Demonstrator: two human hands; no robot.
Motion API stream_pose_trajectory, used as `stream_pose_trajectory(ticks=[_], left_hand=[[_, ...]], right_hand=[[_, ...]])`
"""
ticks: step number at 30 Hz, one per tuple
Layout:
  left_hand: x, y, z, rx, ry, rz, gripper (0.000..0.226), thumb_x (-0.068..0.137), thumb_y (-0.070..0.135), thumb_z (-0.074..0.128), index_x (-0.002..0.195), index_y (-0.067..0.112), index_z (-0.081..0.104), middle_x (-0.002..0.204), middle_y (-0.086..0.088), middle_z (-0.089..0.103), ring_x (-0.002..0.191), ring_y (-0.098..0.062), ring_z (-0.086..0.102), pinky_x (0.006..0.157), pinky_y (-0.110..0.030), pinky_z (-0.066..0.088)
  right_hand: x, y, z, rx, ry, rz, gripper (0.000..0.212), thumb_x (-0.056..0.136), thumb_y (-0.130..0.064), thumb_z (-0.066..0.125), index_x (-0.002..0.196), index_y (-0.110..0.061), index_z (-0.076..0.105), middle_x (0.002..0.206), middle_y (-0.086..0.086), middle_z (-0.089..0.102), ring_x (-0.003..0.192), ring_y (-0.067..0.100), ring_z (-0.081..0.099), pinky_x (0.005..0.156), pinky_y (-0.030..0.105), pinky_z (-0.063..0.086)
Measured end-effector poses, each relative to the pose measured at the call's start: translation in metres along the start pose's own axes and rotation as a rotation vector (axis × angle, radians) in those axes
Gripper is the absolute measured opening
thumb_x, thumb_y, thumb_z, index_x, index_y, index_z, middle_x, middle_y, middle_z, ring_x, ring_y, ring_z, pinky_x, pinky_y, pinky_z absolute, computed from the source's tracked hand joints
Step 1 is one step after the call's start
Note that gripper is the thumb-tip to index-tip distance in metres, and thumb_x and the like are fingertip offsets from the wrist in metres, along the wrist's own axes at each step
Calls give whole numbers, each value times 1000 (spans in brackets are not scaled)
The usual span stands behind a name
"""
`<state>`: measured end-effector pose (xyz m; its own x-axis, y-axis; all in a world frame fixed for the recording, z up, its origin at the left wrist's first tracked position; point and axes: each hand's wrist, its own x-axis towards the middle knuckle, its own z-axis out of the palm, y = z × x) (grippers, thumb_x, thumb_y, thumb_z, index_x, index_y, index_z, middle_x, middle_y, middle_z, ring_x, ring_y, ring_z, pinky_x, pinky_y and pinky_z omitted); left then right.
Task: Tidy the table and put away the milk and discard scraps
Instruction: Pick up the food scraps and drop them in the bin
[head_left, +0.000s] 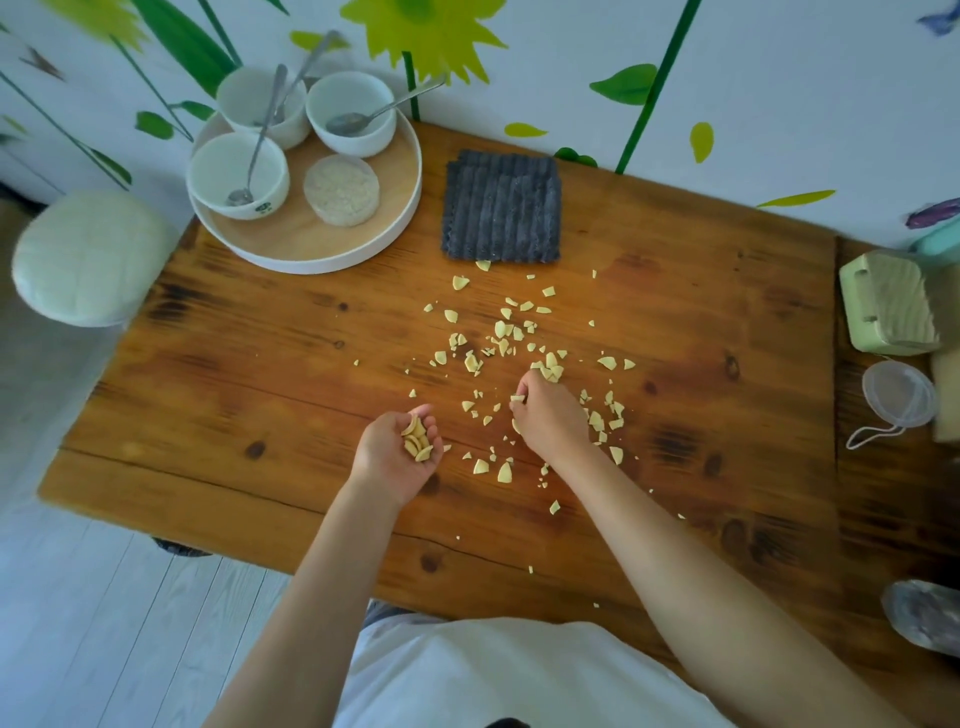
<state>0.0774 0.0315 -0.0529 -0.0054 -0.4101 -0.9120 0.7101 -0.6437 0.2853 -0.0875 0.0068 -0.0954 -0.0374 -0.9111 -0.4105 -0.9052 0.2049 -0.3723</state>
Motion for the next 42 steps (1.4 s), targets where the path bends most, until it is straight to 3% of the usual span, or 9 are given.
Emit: stream_pose_trajectory(ticks=[4,10,13,17,23,30,36,39,42], left_hand=[[-4,0,-1,-3,-7,-3,30,96,9,31,89,2,60,76,-6,51,68,-12,50,64,-24,44],[-10,3,-4,-8,-31,2,30,96,9,32,90,2,60,76,-6,51,69,-13,50,64,-24,44],[-12,3,-5,8,-40,3,30,96,9,32,90,2,60,77,-6,52,69,-13,50,65,-24,44],[-15,-1,-6,33,-62,-10,29,96,9,32,92,2,59,77,-6,51,69,-13,49,64,-24,44],[-17,4,-13,14,-73,-4,28,96,8,31,91,2,58,77,-6,51,69,-13,49,64,-23,44],[-17,13,-26,-14,-46,28,28,96,8,31,92,3,59,77,-5,51,68,-11,50,65,-22,44],[-16,11,-34,-7,-32,16,30,97,10,30,93,3,59,76,-4,52,68,-11,50,63,-23,44],[-15,8,-33,3,-34,9,29,97,10,30,93,3,58,76,-5,51,67,-11,49,64,-22,44],[-15,2,-26,18,-52,-6,30,97,9,29,95,2,58,75,-5,50,67,-11,49,63,-22,43]], right_hand=[[1,0,-3,217,-104,39,9,92,-22,52,89,-14,50,64,-4,49,56,13,45,50,25,33],[-30,12,-12,1385,-494,210,21,85,-5,38,65,-13,40,55,-2,47,41,7,37,37,15,26],[-50,14,-3,1626,-568,233,22,79,-10,32,60,-12,43,50,-1,46,39,8,36,37,17,24],[-65,7,9,1606,-358,396,31,94,-13,39,63,-12,41,45,-5,40,36,6,32,36,16,21],[-73,10,22,512,-31,226,20,92,-29,54,80,-13,52,62,-7,49,55,7,45,51,18,33],[-71,-3,39,190,47,241,23,85,-37,63,91,-16,58,73,-7,56,71,12,57,52,21,38],[-72,-5,40,356,-36,238,15,87,-23,56,75,-14,53,62,-5,50,58,11,49,52,23,36],[-75,-6,30,848,-149,369,19,90,-12,46,71,-12,47,59,-1,42,51,11,36,47,20,27],[-79,7,15,1443,-193,500,26,90,-1,34,68,-8,46,58,5,46,45,12,38,39,18,26]])
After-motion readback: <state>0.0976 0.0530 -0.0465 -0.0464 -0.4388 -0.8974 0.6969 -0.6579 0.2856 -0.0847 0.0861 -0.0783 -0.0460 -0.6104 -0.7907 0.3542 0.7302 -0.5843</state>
